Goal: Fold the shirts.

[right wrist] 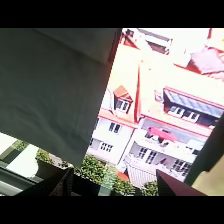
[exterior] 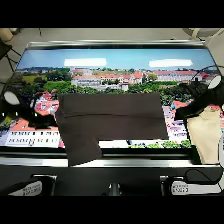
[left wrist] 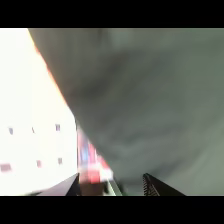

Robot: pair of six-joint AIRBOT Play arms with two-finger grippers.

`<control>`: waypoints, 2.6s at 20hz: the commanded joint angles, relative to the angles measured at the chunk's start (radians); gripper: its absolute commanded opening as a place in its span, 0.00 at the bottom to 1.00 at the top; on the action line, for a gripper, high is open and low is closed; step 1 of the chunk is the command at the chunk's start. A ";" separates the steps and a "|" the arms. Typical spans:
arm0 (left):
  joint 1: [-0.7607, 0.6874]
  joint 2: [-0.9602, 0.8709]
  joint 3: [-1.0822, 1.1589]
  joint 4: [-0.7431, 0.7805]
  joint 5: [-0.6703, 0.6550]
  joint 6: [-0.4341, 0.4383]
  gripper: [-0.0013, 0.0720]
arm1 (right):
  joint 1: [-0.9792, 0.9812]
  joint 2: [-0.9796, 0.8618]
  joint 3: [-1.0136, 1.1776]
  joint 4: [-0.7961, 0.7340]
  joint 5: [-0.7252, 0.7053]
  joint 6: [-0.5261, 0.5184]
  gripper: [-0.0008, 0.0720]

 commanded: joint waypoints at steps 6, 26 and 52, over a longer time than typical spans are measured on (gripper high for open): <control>0.019 0.197 -0.513 -0.159 0.256 0.066 0.70 | -0.016 0.069 -0.233 0.096 -0.089 -0.056 0.73; -0.090 0.208 -0.505 -0.196 0.352 0.040 0.05 | -0.016 0.070 -0.472 0.205 -0.317 -0.050 0.43; -0.073 -0.232 0.294 -0.194 0.475 0.062 0.04 | 0.178 -0.224 0.211 0.080 -0.484 0.053 0.05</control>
